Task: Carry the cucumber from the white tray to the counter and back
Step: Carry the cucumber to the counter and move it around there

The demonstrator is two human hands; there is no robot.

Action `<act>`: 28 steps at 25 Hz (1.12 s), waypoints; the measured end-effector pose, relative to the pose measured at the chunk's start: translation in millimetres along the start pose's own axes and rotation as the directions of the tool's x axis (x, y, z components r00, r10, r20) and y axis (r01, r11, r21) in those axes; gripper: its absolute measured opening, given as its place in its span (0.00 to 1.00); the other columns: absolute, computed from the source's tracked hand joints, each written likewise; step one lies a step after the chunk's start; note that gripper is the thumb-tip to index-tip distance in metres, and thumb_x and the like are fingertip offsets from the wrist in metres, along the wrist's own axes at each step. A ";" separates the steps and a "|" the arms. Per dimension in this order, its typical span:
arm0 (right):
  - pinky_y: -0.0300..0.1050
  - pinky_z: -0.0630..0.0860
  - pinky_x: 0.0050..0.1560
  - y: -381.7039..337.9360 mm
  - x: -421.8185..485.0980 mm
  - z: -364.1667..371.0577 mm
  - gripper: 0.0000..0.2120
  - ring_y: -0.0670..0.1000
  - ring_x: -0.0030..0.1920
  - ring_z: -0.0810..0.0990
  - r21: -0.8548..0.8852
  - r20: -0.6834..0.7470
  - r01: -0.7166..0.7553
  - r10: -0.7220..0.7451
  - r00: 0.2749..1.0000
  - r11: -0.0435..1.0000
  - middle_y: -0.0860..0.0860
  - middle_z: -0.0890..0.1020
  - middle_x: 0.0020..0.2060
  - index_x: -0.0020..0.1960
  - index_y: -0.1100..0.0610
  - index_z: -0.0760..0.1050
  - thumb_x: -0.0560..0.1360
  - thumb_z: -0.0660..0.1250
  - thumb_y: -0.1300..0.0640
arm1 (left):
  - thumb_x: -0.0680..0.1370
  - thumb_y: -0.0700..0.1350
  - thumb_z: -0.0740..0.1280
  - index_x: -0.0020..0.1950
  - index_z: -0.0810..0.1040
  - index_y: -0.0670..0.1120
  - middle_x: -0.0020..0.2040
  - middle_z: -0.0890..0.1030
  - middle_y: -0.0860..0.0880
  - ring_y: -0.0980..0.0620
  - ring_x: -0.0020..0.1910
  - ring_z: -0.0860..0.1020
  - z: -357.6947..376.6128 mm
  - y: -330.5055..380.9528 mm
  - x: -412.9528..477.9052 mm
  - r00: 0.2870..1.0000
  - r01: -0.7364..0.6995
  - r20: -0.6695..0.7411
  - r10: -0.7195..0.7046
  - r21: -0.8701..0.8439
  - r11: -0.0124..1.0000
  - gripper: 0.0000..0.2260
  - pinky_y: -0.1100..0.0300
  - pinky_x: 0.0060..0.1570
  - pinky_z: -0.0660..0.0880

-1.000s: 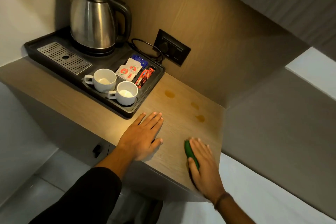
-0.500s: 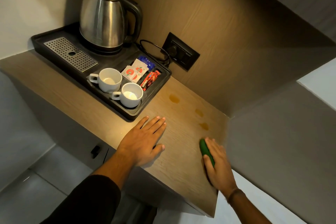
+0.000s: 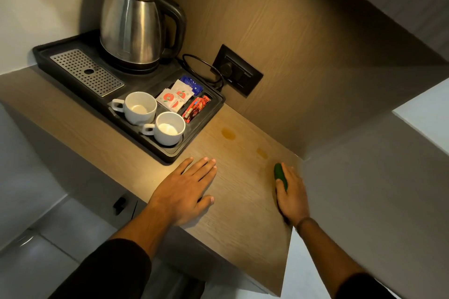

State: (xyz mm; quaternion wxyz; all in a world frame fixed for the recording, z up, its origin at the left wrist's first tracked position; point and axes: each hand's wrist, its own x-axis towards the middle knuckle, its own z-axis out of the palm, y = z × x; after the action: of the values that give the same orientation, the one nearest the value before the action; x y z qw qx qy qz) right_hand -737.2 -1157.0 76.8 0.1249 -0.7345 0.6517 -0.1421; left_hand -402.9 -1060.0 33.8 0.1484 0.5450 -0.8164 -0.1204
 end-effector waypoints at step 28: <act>0.47 0.46 0.82 -45.4 25.5 20.0 0.29 0.50 0.82 0.57 0.001 0.150 0.373 -0.369 0.917 0.928 0.48 0.65 0.80 0.81 0.49 0.61 0.82 0.62 0.55 | 0.84 0.64 0.49 0.85 0.48 0.49 0.86 0.47 0.50 0.53 0.84 0.42 -4.0 3.2 -1.4 1.000 0.027 0.001 -0.027 -0.022 0.999 0.33 0.49 0.81 0.38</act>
State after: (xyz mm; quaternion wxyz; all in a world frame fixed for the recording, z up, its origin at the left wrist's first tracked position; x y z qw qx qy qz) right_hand -685.1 -1176.9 76.2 0.1336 -0.8549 0.4914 -0.0995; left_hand -403.6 -1057.6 38.6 0.1524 0.5540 -0.8078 -0.1317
